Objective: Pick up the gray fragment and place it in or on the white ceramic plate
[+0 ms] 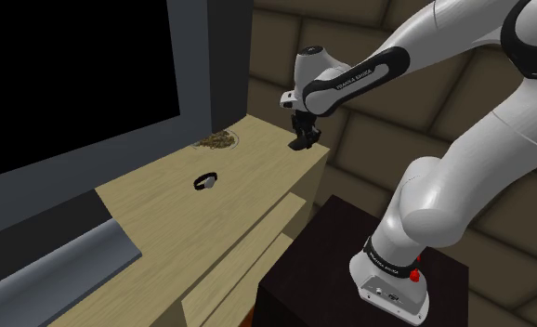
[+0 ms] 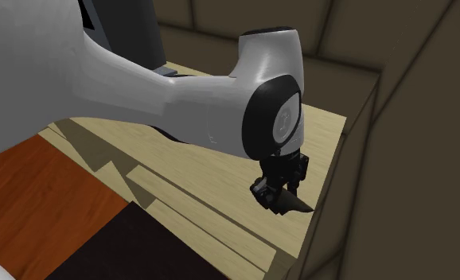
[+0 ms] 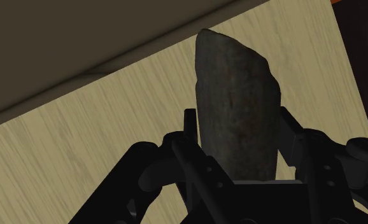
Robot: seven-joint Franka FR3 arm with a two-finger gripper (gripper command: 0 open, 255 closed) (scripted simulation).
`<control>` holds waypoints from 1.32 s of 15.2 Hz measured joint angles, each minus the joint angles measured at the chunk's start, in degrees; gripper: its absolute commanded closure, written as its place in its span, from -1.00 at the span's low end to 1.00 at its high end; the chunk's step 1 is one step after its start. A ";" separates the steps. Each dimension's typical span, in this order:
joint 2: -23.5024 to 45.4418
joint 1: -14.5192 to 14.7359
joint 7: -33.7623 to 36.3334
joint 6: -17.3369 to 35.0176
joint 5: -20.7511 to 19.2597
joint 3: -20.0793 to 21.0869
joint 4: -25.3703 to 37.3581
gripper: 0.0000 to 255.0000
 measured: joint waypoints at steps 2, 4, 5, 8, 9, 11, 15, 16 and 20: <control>-0.31 -0.02 -0.10 -0.39 0.02 0.05 0.10 1.00; -0.93 0.06 -0.39 -1.61 0.26 0.26 0.74 1.00; -1.44 0.12 -0.53 -2.50 0.41 0.45 1.13 1.00; -3.03 0.16 -1.15 -5.18 0.76 0.91 2.29 1.00; -3.35 0.21 -1.36 -5.95 0.91 1.03 2.76 1.00; -4.40 0.26 -1.66 -7.73 1.14 1.42 3.51 1.00; -5.77 0.42 -2.46 -11.06 1.74 2.03 5.55 1.00; -6.07 0.46 -2.67 -11.88 1.89 2.17 6.09 1.00; -7.16 0.61 -3.40 -15.04 2.44 2.76 8.22 1.00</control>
